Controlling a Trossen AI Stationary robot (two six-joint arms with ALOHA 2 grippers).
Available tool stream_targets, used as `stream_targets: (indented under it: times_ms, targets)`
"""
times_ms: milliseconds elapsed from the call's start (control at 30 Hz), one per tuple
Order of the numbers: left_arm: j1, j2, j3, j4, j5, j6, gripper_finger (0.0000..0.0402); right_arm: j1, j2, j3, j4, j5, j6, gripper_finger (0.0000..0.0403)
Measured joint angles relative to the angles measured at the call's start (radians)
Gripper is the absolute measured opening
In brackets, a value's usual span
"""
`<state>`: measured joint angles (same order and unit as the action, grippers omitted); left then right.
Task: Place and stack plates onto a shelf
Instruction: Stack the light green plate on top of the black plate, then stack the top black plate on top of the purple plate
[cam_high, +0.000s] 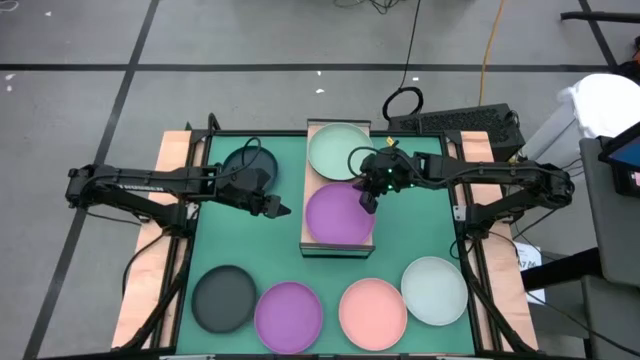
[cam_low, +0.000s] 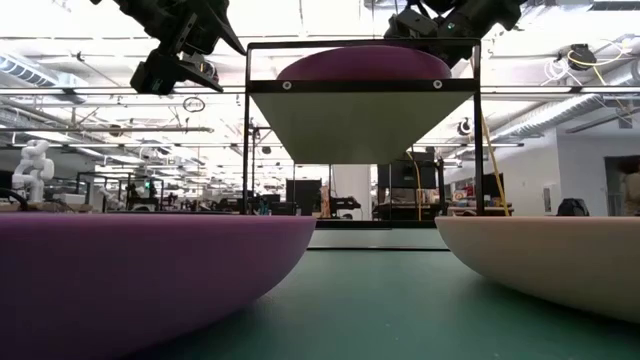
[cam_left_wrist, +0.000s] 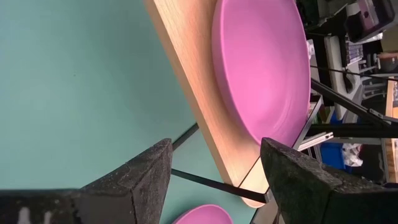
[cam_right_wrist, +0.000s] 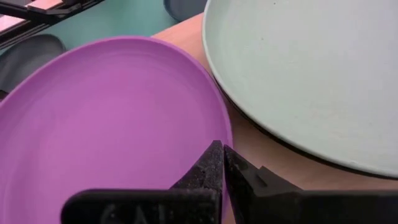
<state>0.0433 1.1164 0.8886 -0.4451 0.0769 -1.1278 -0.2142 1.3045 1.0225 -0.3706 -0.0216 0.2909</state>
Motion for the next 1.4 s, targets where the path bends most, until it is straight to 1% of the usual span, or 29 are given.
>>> stream_targets:
  times_ms: [200,433,567,767,1000,1133,1267,1333,1400]
  targets:
    - [0.000,0.000,0.000,0.000,0.000,-0.001,0.0250,0.000,0.000,0.000,0.010,-0.005,0.000,0.0000]
    - [0.006,0.000,0.000,0.000,-0.001,0.001,0.0250,0.003,-0.044,0.000,0.117,-0.032,0.026,0.0000]
    - [0.038,0.000,0.000,-0.009,-0.010,0.002,0.0250,0.013,-0.088,0.000,0.151,-0.032,0.059,0.0000]
    - [0.106,0.000,0.000,-0.097,-0.010,0.010,0.0250,0.039,-0.152,0.000,0.156,-0.031,0.119,0.0000]
    - [0.160,0.001,0.000,-0.220,-0.009,0.118,0.0250,0.086,-0.210,0.000,0.152,-0.027,0.226,0.0000]
    - [0.206,0.019,0.000,-0.366,0.002,0.117,0.0250,0.120,-0.234,0.000,0.150,-0.026,0.285,0.0000]
    - [0.253,0.063,-0.001,-0.453,0.001,0.193,0.0250,0.166,-0.247,0.000,0.118,0.039,0.322,0.0000]
    - [0.269,0.087,-0.006,-0.440,-0.002,0.253,0.0250,0.187,-0.249,0.000,0.104,0.075,0.327,0.0000]
    - [0.283,0.119,-0.009,-0.436,-0.011,0.320,0.0250,0.203,-0.251,0.000,0.095,0.082,0.327,0.0000]
